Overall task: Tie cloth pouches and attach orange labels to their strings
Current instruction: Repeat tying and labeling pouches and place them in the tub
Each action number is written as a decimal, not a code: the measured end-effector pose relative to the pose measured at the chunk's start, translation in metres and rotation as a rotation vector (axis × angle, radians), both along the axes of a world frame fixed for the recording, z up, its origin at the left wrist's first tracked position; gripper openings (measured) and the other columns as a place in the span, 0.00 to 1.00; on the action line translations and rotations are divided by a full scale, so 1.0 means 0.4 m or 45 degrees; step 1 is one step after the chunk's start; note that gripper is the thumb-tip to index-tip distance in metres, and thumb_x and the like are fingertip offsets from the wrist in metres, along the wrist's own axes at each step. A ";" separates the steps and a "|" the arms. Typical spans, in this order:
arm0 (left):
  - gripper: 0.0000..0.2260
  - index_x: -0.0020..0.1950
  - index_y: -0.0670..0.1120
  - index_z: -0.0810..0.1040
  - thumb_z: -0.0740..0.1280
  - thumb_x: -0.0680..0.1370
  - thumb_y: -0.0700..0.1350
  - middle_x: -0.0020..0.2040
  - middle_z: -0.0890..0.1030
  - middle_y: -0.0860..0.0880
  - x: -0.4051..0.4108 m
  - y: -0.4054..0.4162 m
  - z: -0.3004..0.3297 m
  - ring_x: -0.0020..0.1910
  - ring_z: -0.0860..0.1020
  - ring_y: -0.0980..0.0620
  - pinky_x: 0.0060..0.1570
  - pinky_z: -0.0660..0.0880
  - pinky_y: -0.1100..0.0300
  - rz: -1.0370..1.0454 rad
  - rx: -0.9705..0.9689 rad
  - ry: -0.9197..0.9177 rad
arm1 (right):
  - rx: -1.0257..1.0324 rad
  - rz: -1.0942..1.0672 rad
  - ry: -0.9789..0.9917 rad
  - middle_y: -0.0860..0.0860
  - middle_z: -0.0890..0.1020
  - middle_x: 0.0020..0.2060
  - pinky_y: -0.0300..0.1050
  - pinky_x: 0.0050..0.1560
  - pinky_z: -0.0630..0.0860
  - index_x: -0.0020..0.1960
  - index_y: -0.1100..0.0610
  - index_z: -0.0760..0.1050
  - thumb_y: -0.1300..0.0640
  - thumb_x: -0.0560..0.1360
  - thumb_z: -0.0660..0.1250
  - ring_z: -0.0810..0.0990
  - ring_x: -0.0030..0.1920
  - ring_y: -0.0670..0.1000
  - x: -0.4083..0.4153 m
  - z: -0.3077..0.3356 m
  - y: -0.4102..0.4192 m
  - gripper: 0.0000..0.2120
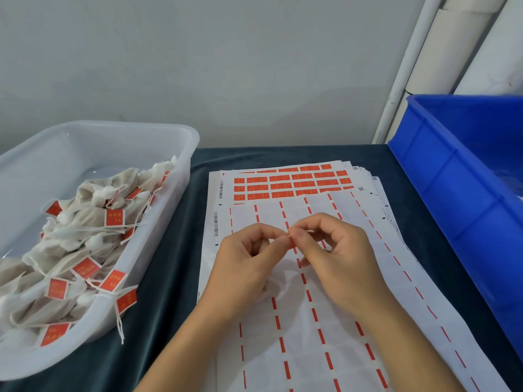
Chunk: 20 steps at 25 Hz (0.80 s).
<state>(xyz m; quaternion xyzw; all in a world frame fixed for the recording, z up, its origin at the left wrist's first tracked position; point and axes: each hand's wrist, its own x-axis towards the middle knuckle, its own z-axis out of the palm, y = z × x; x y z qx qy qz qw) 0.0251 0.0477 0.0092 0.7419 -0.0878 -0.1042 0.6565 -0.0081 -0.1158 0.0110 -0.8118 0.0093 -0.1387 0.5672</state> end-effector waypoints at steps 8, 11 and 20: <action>0.05 0.45 0.56 0.84 0.73 0.80 0.49 0.31 0.72 0.39 0.007 0.002 -0.015 0.28 0.71 0.49 0.31 0.74 0.62 0.048 0.037 -0.135 | 0.014 0.023 0.015 0.36 0.83 0.44 0.36 0.44 0.82 0.49 0.43 0.80 0.49 0.80 0.68 0.82 0.51 0.40 0.001 -0.009 0.001 0.03; 0.05 0.44 0.55 0.84 0.73 0.80 0.49 0.29 0.70 0.46 0.005 0.003 -0.018 0.27 0.69 0.52 0.30 0.71 0.64 0.017 0.030 -0.119 | -0.085 0.019 0.005 0.35 0.82 0.44 0.33 0.45 0.81 0.48 0.43 0.80 0.51 0.80 0.68 0.81 0.51 0.40 -0.002 -0.010 0.002 0.03; 0.03 0.50 0.60 0.80 0.72 0.80 0.53 0.39 0.80 0.56 -0.018 0.011 0.006 0.38 0.80 0.55 0.42 0.79 0.62 0.062 0.322 -0.215 | -0.113 -0.067 -0.131 0.39 0.81 0.47 0.37 0.45 0.82 0.48 0.43 0.78 0.54 0.80 0.70 0.81 0.52 0.43 -0.004 0.004 0.006 0.05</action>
